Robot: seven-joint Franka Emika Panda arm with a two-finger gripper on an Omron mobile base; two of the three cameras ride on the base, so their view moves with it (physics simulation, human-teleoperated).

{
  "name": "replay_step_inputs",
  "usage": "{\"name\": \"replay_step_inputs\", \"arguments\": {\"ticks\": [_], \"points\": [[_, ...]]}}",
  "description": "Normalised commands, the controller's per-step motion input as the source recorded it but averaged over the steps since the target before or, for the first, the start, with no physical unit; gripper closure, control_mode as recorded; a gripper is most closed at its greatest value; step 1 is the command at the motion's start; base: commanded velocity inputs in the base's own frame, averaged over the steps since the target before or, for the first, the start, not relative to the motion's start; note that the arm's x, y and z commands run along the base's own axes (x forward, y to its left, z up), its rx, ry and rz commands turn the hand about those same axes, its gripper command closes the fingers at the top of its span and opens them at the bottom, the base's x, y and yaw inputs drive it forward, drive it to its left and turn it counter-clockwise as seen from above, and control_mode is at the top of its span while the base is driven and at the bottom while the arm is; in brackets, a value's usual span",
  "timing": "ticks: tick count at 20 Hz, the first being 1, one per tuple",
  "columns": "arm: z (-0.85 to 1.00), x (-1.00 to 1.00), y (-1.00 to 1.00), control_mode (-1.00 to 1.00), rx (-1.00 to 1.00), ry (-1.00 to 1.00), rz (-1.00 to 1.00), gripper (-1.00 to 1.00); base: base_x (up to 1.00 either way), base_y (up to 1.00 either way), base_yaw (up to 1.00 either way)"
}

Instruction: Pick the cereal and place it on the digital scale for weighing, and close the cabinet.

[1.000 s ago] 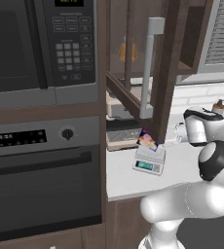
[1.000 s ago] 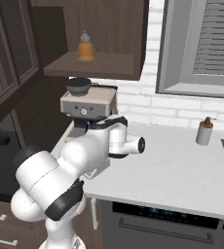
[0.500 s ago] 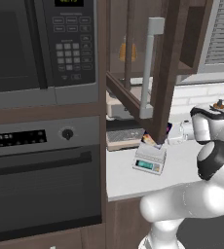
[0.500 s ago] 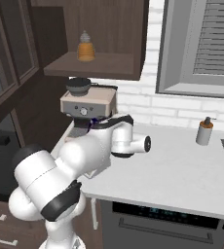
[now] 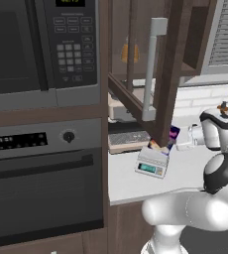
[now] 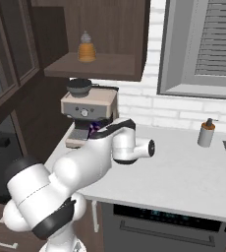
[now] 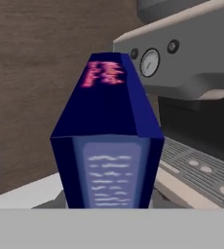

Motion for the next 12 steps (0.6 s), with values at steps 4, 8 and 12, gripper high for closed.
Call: {"name": "replay_step_inputs", "arguments": {"ticks": [4, 8, 12], "points": [[-0.02, -0.02, 0.01, -1.00, -0.06, 0.01, 0.00, 1.00, 0.00, 0.00, 0.00], [0.00, 0.08, 0.11, -1.00, -0.09, 0.11, 0.00, 1.00, 0.00, 0.00, 0.00], [-0.08, 0.00, 0.00, -1.00, -0.12, 0.13, 0.00, 1.00, 0.00, 0.00, 0.00]]}}
